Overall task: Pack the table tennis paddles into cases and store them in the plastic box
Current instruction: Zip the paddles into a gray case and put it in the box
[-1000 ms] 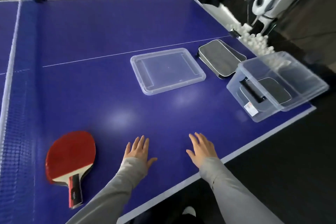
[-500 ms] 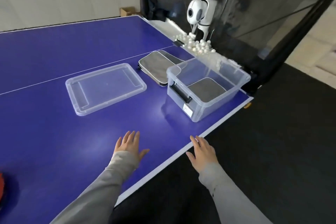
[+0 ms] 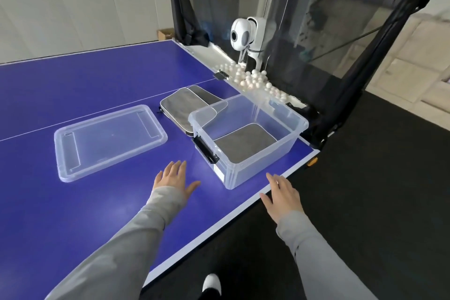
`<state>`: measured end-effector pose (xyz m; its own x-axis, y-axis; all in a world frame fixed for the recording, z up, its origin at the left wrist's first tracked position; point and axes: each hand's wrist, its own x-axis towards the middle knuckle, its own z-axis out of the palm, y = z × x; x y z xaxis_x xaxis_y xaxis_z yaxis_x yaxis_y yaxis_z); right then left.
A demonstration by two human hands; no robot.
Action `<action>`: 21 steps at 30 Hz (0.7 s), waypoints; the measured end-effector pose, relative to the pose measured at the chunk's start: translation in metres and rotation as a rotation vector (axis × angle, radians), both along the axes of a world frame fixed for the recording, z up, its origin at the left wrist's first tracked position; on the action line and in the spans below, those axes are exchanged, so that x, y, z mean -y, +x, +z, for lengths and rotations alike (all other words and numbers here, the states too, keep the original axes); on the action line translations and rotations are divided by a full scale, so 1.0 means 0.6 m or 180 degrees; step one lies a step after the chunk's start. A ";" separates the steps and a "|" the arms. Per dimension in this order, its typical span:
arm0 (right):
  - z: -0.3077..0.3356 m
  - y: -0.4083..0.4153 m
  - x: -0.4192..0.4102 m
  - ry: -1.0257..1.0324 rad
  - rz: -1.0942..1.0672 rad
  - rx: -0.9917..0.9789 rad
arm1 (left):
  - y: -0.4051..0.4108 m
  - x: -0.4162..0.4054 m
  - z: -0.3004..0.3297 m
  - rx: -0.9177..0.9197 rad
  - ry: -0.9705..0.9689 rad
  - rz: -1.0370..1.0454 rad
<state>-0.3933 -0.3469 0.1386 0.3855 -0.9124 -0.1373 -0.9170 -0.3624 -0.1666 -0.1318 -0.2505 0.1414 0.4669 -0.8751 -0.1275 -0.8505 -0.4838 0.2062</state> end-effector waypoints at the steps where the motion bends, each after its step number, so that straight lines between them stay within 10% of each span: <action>1: 0.003 0.004 0.021 -0.0011 0.0031 0.0012 | 0.003 0.021 0.001 -0.0019 -0.0038 0.0022; 21: 0.041 0.182 0.412 -0.0391 0.1081 -0.0107 | 0.146 0.374 -0.011 -0.0322 -0.0381 0.0867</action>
